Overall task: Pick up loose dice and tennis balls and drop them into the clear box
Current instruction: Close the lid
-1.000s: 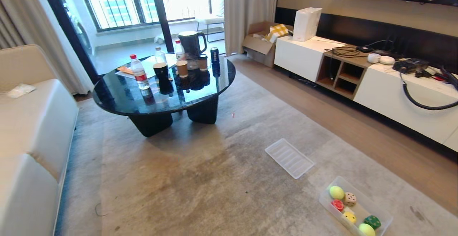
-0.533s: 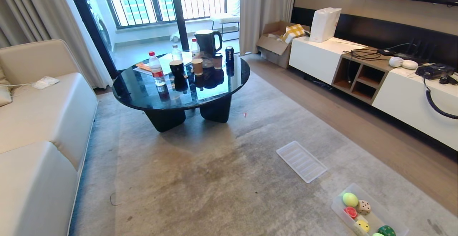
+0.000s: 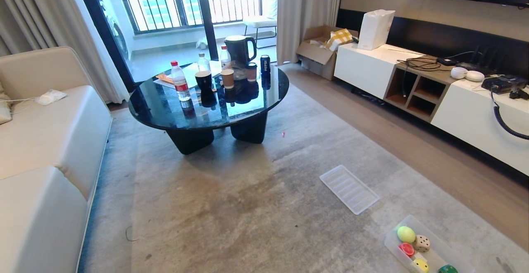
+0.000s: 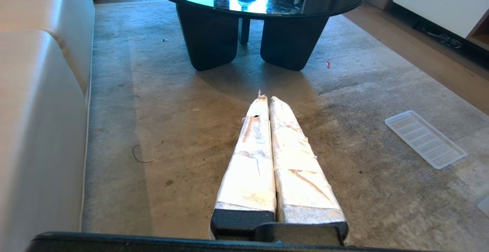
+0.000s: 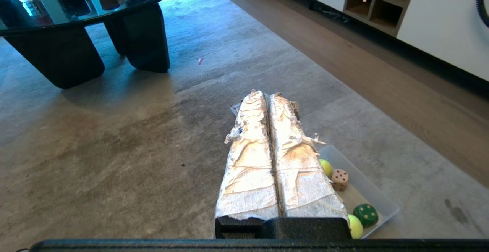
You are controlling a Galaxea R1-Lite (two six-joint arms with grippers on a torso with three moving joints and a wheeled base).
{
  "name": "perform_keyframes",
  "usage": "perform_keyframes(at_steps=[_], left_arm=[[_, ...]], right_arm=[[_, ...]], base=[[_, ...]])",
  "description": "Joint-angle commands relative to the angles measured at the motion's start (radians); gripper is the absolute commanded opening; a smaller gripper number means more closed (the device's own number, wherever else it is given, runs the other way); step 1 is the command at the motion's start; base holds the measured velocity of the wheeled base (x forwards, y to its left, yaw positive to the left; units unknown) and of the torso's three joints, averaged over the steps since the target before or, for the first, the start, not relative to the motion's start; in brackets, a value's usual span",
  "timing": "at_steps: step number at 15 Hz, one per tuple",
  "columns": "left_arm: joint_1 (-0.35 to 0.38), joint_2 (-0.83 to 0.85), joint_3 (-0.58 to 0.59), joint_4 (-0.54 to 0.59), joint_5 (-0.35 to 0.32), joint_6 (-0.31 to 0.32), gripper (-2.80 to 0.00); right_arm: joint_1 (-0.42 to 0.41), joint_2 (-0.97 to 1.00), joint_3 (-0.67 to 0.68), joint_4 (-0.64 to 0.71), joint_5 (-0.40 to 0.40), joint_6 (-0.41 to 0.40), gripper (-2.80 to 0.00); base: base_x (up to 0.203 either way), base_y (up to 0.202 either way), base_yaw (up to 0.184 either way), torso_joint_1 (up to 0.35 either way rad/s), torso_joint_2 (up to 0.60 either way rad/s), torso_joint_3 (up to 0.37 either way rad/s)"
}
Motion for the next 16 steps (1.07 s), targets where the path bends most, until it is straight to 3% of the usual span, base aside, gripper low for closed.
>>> perform_keyframes(at_steps=[1, 16], left_arm=[[0.0, 0.0, 0.0, -0.001, -0.001, 0.001, -2.8], [0.0, 0.0, 0.0, 0.002, 0.004, -0.008, -2.8]], right_arm=[[0.0, 0.0, 0.025, -0.001, 0.0, 0.0, -2.8], [0.0, 0.0, 0.025, -0.001, 0.0, 0.0, -2.8]], base=[[0.18, 0.0, 0.0, 0.004, 0.01, 0.002], [0.184, 0.0, 0.0, 0.002, 0.0, 0.002]])
